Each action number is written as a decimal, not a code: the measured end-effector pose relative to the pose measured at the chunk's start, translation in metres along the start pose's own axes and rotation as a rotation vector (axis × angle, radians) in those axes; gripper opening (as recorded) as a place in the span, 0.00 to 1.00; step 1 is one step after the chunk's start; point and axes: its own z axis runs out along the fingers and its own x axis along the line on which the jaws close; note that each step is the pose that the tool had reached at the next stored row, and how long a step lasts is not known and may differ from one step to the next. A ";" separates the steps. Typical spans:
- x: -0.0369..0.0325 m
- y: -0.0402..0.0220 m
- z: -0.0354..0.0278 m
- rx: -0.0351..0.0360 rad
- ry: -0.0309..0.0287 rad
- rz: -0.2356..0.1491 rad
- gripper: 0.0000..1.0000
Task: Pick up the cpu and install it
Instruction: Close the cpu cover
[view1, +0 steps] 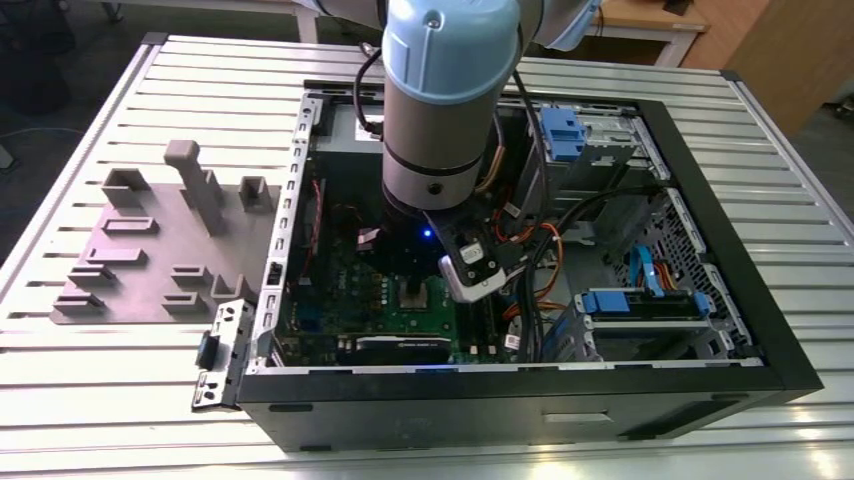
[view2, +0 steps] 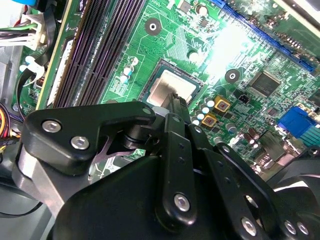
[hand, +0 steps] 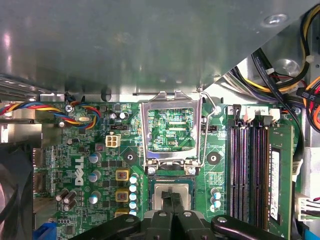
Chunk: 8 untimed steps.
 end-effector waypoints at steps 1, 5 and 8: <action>0.0000 0.0000 0.0000 0.0000 -0.0001 0.000 0.11; 0.0000 0.0000 -0.0015 0.0000 0.0000 0.000 0.11; 0.0001 0.0000 -0.0027 0.0004 0.0002 0.000 0.11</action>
